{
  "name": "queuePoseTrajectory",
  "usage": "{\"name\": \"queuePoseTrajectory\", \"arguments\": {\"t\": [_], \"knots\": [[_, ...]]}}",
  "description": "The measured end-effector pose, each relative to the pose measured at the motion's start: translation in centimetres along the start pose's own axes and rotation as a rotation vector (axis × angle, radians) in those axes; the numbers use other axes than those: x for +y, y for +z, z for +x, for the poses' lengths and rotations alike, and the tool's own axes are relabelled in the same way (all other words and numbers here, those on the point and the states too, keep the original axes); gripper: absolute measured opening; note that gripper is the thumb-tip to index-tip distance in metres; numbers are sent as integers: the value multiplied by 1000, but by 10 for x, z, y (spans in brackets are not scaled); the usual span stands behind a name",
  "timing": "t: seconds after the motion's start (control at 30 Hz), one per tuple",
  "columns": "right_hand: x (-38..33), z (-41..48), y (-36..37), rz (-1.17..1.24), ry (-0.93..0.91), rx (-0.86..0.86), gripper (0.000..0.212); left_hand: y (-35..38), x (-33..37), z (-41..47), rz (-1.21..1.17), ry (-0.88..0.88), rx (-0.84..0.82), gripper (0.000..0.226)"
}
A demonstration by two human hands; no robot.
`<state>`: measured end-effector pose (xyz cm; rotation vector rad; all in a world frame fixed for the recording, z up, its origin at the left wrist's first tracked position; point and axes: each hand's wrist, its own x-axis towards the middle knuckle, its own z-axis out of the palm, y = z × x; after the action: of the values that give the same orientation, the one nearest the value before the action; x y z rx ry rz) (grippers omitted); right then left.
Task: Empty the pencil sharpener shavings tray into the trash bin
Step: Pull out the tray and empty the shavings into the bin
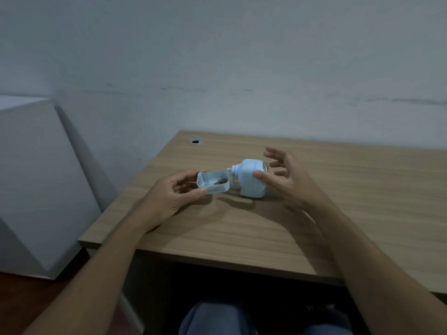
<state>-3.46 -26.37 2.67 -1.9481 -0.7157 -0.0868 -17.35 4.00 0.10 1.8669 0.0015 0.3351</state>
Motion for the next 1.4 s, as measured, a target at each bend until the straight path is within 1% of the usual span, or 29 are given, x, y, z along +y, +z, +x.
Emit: {"name": "queuePoseTrajectory", "arguments": {"t": [0.07, 0.13, 0.23, 0.3, 0.33, 0.4, 0.5, 0.63, 0.73, 0.9, 1.07, 1.23, 1.33, 1.4], "knots": [[-23, -6, -3, -79, -75, 18, 97, -5, 0, -10, -44, -5, 20, 68], [-48, -10, -1, -158, -151, -13, 88, -14, 6, -22, -68, -6, 54, 68], [-87, -13, 18, -219, -206, -122, 76, -36, 22, -42, -23, 21, 106, 66], [-112, -14, 47, -212, -248, -204, 67, -58, 33, -60, 30, 44, 149, 66], [-120, -15, 59, -195, -261, -232, 65, -67, 37, -67, 63, 59, 169, 66], [-140, -16, 91, -152, -303, -290, 69, -91, 44, -88, 118, 68, 228, 65], [-164, -17, 133, -145, -350, -376, 69, -123, 49, -116, 150, 71, 301, 61], [-191, -24, 188, -97, -428, -438, 67, -166, 46, -154, 181, 45, 380, 63], [-202, -34, 233, -42, -461, -488, 64, -192, 37, -192, 191, -12, 412, 61], [-207, -63, 299, 127, -419, -576, 60, -217, 11, -255, 138, -115, 477, 58], [-183, -103, 360, 151, -361, -632, 64, -223, -47, -301, 103, -210, 528, 56], [-136, -148, 414, 180, -145, -751, 59, -200, -123, -341, 126, -347, 590, 54], [-106, -171, 438, 174, -21, -834, 58, -181, -168, -364, 69, -427, 624, 52], [-86, -187, 451, 175, 64, -858, 57, -168, -195, -378, 22, -492, 626, 48]]}}
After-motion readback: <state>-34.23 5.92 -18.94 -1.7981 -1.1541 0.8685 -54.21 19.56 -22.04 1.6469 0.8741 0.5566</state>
